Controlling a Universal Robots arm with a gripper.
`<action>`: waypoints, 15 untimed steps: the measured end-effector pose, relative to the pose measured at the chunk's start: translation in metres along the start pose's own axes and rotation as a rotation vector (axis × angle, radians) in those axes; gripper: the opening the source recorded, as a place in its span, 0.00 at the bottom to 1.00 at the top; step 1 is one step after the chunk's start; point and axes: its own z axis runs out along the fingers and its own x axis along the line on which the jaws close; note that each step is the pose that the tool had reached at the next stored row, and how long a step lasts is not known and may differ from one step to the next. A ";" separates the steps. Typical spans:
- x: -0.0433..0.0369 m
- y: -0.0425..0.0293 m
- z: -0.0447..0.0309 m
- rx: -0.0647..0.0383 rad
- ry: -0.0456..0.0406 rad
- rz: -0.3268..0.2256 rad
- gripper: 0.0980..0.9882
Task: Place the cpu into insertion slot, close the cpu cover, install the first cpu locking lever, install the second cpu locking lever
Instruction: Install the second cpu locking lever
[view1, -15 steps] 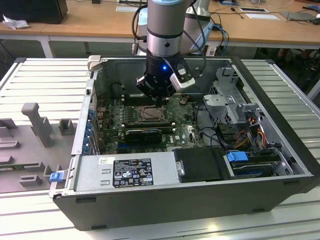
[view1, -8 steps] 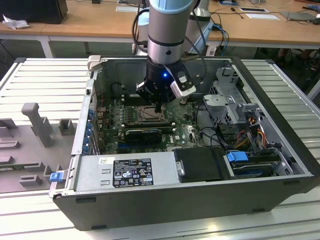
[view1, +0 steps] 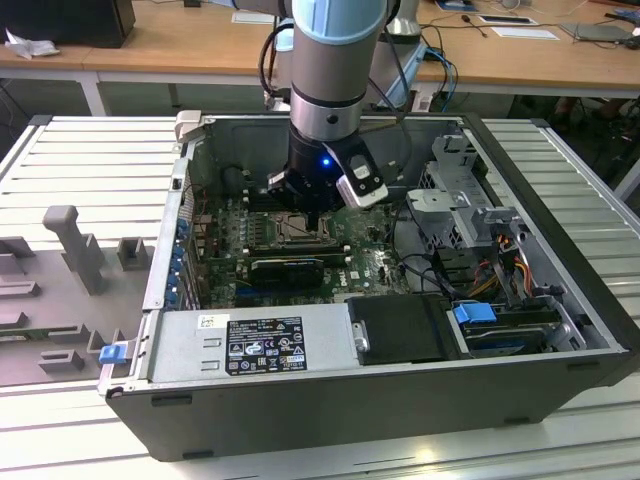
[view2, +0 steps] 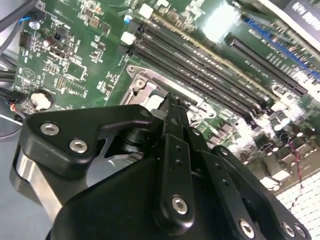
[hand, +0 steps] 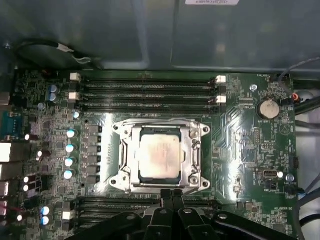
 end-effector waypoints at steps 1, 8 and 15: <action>0.0018 -0.0021 0.0002 -0.005 0.0000 -0.001 0.01; 0.0151 -0.0103 0.0024 -0.022 0.0011 -0.013 0.01; 0.0323 -0.0117 0.0066 -0.029 0.0026 -0.025 0.01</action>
